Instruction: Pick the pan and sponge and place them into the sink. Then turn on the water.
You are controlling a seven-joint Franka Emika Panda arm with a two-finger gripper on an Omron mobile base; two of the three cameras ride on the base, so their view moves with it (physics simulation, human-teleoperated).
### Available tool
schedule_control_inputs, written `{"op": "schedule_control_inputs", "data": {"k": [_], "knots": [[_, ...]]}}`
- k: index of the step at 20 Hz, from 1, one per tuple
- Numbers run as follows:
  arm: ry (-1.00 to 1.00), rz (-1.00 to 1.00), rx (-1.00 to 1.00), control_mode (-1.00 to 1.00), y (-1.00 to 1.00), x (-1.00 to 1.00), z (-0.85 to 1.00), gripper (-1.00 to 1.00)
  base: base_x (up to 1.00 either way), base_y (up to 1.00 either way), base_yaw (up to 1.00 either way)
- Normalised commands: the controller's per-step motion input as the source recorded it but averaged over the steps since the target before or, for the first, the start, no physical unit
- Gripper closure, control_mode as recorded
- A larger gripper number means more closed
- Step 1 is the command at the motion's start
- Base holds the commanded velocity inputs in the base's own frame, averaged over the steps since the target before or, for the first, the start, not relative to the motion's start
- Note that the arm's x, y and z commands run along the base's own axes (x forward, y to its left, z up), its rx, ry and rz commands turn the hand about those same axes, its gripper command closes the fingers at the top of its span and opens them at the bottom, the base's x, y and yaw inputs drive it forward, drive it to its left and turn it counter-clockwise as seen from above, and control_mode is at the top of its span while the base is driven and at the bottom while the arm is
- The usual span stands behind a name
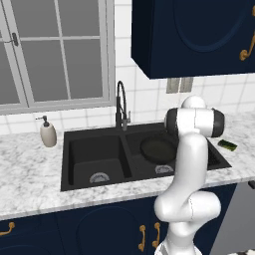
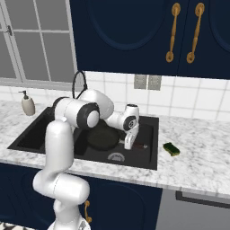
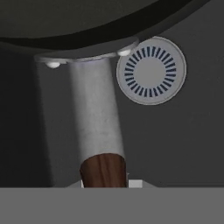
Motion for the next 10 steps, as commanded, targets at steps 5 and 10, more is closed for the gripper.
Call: {"op": "schedule_control_inputs", "data": {"k": [5,10], "knots": [[0.00,0.05,0.02,-1.00,-0.02,0.28,-0.46,1.00,0.00,0.00,0.00],[0.00,0.01,0.00,-1.00,0.00,0.22,-0.46,1.00,0.00,0.00,0.00]]}}
